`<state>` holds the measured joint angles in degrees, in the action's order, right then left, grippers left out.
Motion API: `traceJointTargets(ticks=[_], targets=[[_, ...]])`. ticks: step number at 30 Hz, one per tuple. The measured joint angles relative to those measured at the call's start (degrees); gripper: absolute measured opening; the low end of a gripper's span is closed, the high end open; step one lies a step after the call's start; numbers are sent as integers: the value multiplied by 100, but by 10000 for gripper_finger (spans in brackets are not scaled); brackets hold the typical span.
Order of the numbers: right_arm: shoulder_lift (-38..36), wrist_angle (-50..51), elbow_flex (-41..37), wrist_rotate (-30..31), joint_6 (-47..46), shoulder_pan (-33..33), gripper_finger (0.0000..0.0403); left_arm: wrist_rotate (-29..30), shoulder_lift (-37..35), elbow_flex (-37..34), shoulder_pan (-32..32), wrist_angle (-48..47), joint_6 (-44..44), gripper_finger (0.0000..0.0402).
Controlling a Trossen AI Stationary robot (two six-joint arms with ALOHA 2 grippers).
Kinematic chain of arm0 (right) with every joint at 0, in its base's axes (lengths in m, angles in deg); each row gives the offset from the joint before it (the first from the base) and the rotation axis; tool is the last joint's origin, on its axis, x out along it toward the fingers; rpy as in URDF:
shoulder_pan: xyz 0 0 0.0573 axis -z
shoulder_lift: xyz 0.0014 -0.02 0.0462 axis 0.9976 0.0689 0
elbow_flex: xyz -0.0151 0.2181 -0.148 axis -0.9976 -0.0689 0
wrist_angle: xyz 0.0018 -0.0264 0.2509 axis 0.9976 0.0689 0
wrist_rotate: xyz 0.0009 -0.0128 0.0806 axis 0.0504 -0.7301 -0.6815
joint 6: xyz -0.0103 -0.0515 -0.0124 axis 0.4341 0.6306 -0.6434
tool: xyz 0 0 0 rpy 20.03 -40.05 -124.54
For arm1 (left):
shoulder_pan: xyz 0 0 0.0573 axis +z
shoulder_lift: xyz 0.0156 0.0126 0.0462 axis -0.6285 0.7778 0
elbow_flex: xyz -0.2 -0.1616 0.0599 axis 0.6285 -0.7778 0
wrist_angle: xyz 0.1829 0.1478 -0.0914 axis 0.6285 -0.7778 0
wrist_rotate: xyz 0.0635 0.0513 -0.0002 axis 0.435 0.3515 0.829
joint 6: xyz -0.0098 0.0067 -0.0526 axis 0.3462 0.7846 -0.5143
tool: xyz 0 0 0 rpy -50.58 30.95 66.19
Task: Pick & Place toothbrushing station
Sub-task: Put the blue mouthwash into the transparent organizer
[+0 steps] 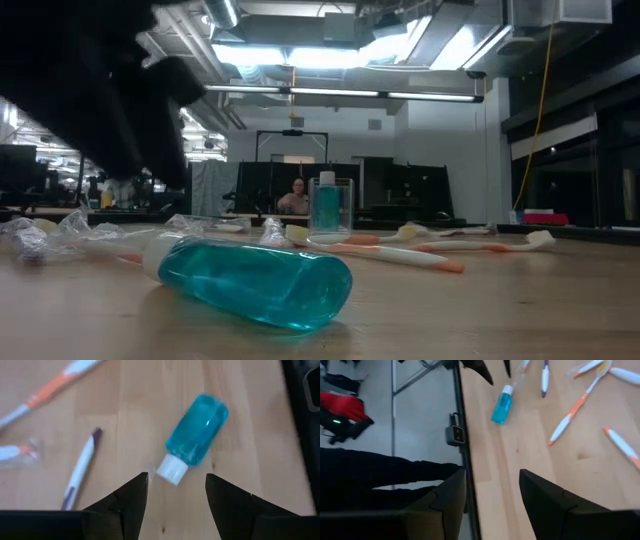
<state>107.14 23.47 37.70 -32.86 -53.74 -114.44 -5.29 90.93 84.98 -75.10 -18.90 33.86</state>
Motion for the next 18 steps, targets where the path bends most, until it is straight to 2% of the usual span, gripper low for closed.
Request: traceJointTargets(ticks=[5, 18], targets=[[0, -74, 0, 96, -263, -234, 187, -85, 224, -2, -13, 39, -64, 196], [0, -79, 0, 462, -534, -541, 187, -283, 240, -2, 184, 147, -191, 196]])
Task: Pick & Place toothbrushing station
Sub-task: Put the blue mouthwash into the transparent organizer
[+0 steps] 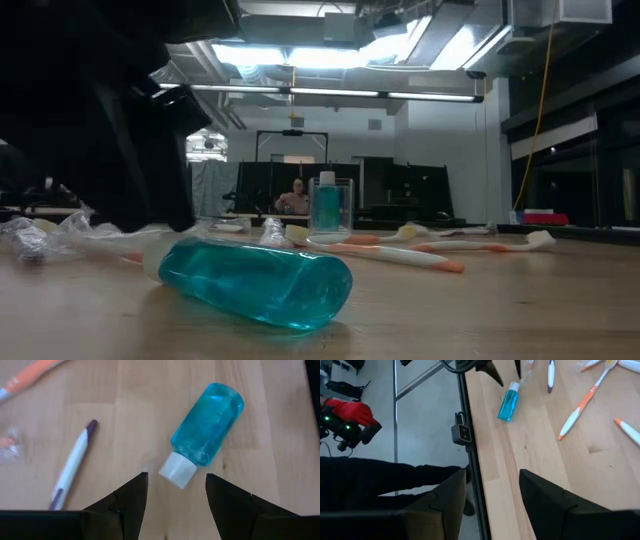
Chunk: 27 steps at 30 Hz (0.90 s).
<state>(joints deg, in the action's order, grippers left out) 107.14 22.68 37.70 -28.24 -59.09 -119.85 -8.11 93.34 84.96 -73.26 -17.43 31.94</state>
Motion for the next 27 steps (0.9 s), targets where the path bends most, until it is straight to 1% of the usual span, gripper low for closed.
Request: traceJointTargets(ticks=[2, 4, 8, 11, 13, 17, 22, 27], targets=[[0, 0, 0, 89, -17, -41, 187, -224, 0, 0, 31, 0, -435, 196], [0, 0, 0, 128, -39, -86, 187, -328, 0, 0, 66, 34, -1182, 196], [0, -2, 0, 379, -119, -184, 187, -204, -2, 0, 73, 361, -2967, 196], [0, -6, 0, 500, -155, -240, 187, -57, -2, -2, 2, 673, -3830, 196], [0, -48, 0, 541, -156, -278, 187, 19, -9, -2, -46, 805, -4280, 196], [2, -191, 0, 559, -156, -321, 187, -68, -9, -2, -137, 856, -5135, 196], [2, -275, 0, 731, -226, -442, 187, -130, -9, -2, -208, 848, -5996, 196], [2, -328, 0, 941, -400, -643, 187, -78, -9, -2, -234, 841, -6313, 196]])
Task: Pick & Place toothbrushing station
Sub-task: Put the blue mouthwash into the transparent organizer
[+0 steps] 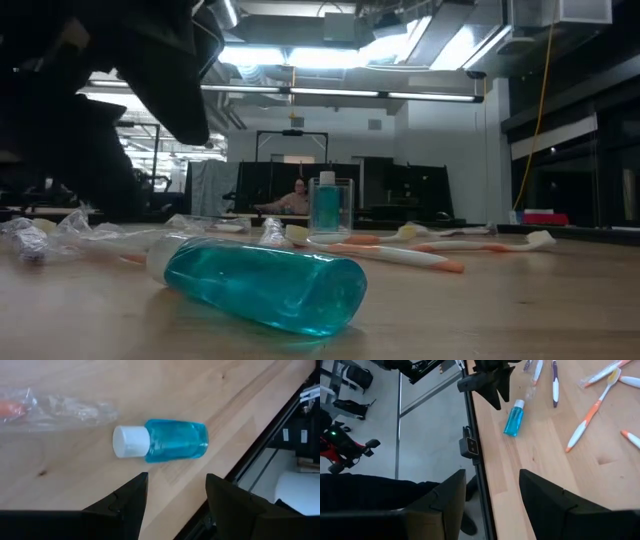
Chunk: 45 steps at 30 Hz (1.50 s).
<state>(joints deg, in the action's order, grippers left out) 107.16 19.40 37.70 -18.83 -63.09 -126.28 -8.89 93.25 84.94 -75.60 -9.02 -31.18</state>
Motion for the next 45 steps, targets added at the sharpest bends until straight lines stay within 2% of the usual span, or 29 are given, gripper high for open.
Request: traceJointTargets(ticks=[5, 13, 20, 25, 31, 34, 39, 45], targets=[[0, -20, 0, 177, -216, -192, 187, -306, 221, 0, 63, 17, -118, 196], [0, -63, 0, 518, -533, -502, 187, -408, 707, 18, 219, 556, -47, 196], [0, -65, 0, 637, -637, -579, 187, -283, 751, 23, 803, 596, 528, 196], [0, -84, 0, 922, -591, -579, 187, 157, 767, 11, 1363, 824, 1205, 196], [20, -129, 0, 1095, -565, -520, 187, -43, 766, -20, 1882, 1331, 1878, 196], [88, -127, 0, 1090, -567, -498, 187, -362, 605, -16, 1981, 1074, 2029, 196], [206, -155, 0, 1051, -578, -498, 187, -857, 214, -20, 1833, -157, 2140, 196], [335, -367, 0, 1069, -618, -524, 187, -1121, -7, -17, 1390, -417, 1537, 196]])
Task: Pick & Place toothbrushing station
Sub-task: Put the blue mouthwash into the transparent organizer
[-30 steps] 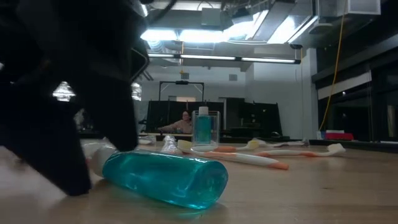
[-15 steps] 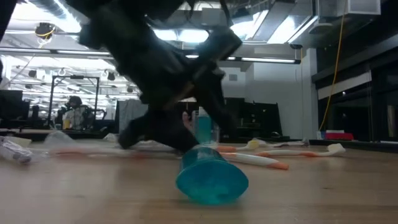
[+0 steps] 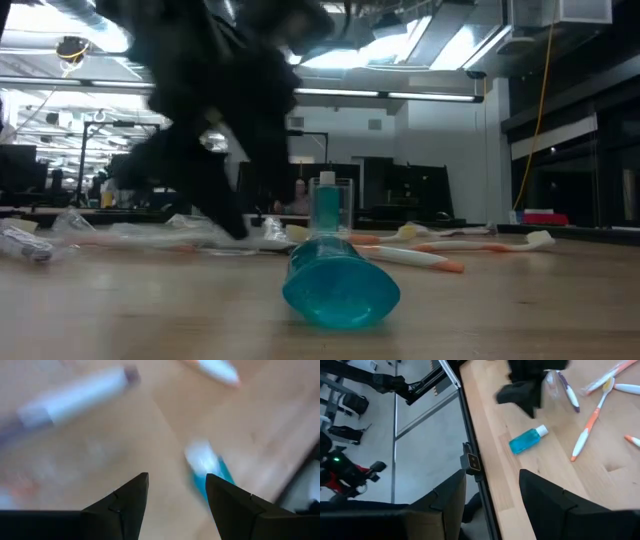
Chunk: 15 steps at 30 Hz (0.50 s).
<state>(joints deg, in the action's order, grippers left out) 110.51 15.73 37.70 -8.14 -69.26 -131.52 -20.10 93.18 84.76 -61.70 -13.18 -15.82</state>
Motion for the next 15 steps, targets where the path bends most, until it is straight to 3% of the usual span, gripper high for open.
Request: traceJointTargets(ticks=[8, 15], targets=[[68, -39, 0, 26, -17, -2, 187, 638, 12, 11, -611, 607, -1256, 196], [68, -40, 0, 72, -15, -2, 187, 1059, 51, 11, -737, 683, -1445, 196]])
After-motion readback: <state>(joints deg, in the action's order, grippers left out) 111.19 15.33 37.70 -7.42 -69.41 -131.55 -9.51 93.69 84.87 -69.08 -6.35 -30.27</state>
